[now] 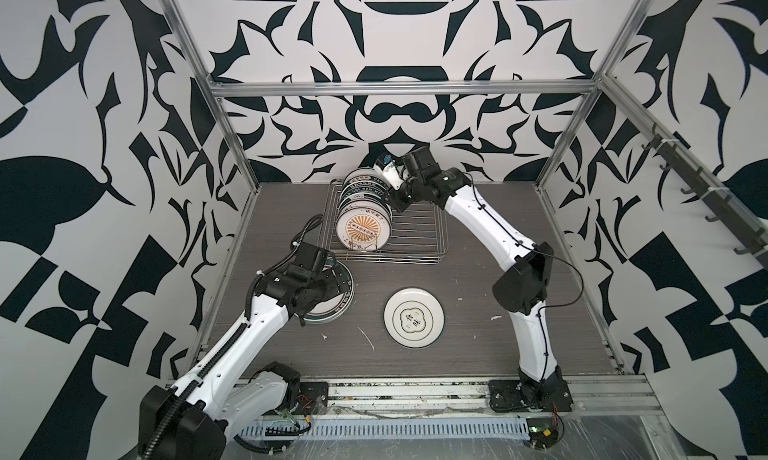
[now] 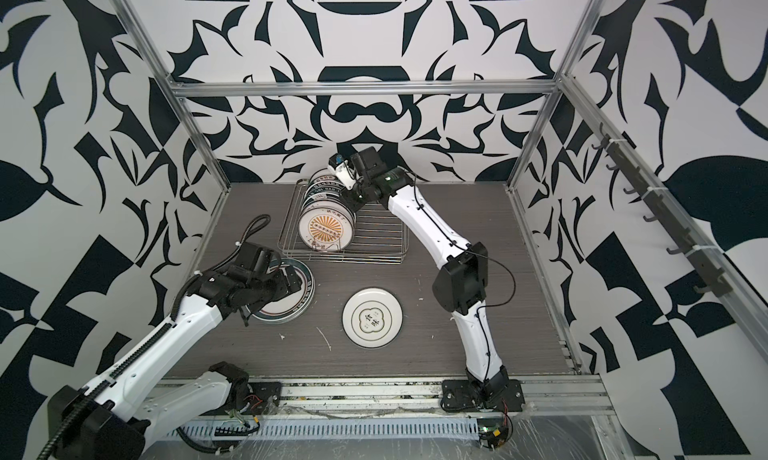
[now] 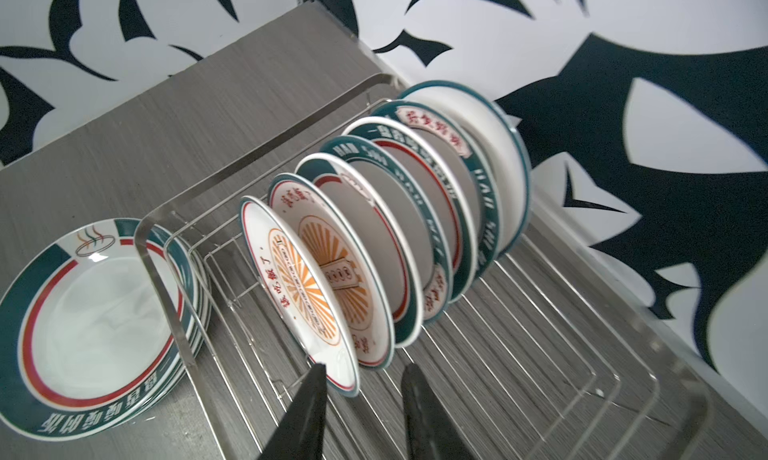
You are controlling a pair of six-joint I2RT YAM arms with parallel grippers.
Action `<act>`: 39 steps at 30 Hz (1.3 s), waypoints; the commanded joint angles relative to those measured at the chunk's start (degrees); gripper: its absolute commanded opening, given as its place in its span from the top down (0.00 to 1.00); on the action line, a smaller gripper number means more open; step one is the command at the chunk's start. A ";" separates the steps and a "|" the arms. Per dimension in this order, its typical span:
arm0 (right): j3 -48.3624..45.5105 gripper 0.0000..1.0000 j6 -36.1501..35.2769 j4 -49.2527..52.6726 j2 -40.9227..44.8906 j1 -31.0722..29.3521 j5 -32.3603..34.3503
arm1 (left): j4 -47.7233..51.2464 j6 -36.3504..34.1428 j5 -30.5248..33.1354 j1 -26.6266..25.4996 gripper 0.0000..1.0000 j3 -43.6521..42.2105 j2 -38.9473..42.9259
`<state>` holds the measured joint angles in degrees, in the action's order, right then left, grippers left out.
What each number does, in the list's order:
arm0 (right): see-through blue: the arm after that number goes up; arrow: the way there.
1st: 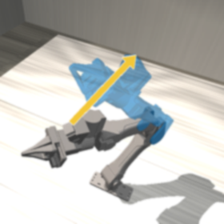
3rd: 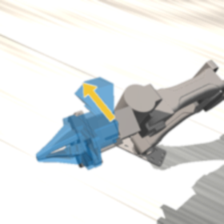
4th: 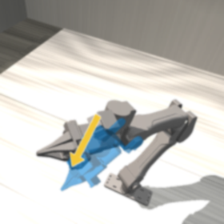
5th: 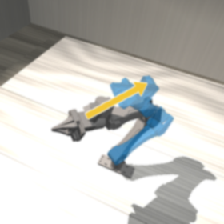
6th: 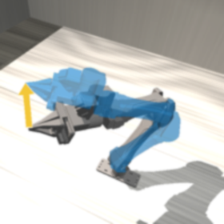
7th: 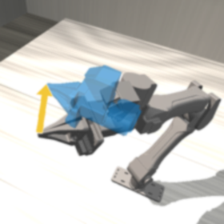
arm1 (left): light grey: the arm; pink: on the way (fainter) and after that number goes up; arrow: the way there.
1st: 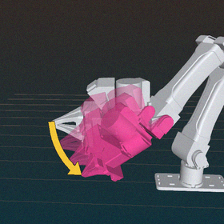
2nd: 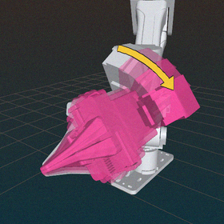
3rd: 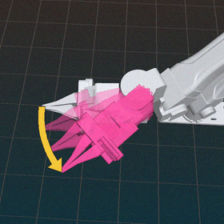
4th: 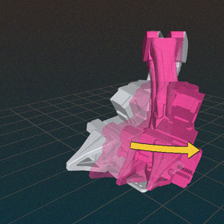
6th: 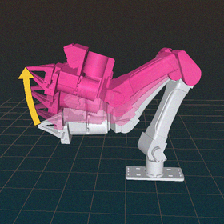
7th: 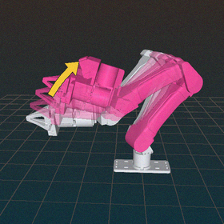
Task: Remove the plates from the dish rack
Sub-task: 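Open the left gripper and withdraw it while the right reaches into the rack, then grasp the orange-sunburst plate in the rack with the right gripper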
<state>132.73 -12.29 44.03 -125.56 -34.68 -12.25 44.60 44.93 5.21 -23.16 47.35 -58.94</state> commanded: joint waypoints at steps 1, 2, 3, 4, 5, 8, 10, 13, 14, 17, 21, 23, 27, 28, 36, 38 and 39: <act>5.46 0.65 -3.06 3.13 -1.82 -0.17 -3.76 | 4.63 -0.10 0.51 2.42 0.01 2.21 1.27; 6.01 0.65 -3.10 3.42 -2.41 -0.37 -3.92 | 4.49 -0.15 0.67 2.76 0.01 2.31 1.56; 6.05 0.65 -3.51 3.25 -2.73 -0.55 -4.45 | 4.05 -0.08 0.76 3.06 0.01 2.22 1.84; 6.05 0.65 -3.77 3.15 -3.00 -0.59 -5.07 | 3.66 -0.10 0.67 3.36 0.01 2.17 1.90; 6.05 0.64 -3.78 3.08 -3.24 -0.73 -5.38 | 3.57 -0.10 0.68 3.68 0.01 2.22 1.85; 5.69 0.63 -3.77 3.28 -3.49 -0.85 -6.85 | 3.15 -0.37 -0.69 4.93 0.01 2.13 0.93; 4.53 0.63 -3.75 2.73 -3.17 -0.92 -6.91 | 2.79 -0.69 -1.80 5.79 0.01 2.06 -0.07; 1.00 0.63 -3.68 0.36 -1.58 -0.93 -7.51 | 2.32 -1.07 -2.50 6.31 0.01 1.87 -1.14; 0.14 0.63 -3.62 -0.18 -1.21 -0.92 -7.65 | 2.30 -1.07 -2.67 6.49 0.01 1.81 -1.25; -0.59 0.63 -3.18 -0.50 -1.08 -0.99 -8.42 | 0.15 -1.33 -3.02 6.65 0.01 1.62 -1.25; -1.17 0.65 -2.86 -0.68 -1.27 -1.20 -9.09 | -0.29 -1.88 -3.09 7.03 0.01 1.69 -1.10; -1.72 0.65 -2.80 -1.11 -1.05 -1.49 -9.41 | -0.37 -1.95 -3.12 7.18 0.01 1.70 -1.16; -1.39 0.66 -2.82 -1.67 -1.73 -1.54 -9.23 | -0.56 -1.73 -3.60 7.31 0.01 1.36 -0.82; -1.10 0.66 -3.02 -1.66 -2.02 -1.60 -9.32 | -0.60 -1.69 -3.63 7.34 0.01 1.29 -0.58; 0.73 0.68 -3.53 -1.94 -3.33 -1.49 -8.15 | -0.99 -1.47 -3.63 7.50 0.01 1.07 0.40; 0.70 0.68 -4.16 -2.09 -2.98 -1.54 -7.99 | -1.00 -1.42 -3.52 7.54 0.01 0.99 0.53; 0.69 0.68 -4.41 -2.27 -2.92 -1.52 -7.69 | -1.11 -1.42 -3.63 7.52 0.01 0.90 0.45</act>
<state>131.13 -15.49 43.62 -129.54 -35.90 -20.34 43.13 43.48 1.85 -15.97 48.27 -59.29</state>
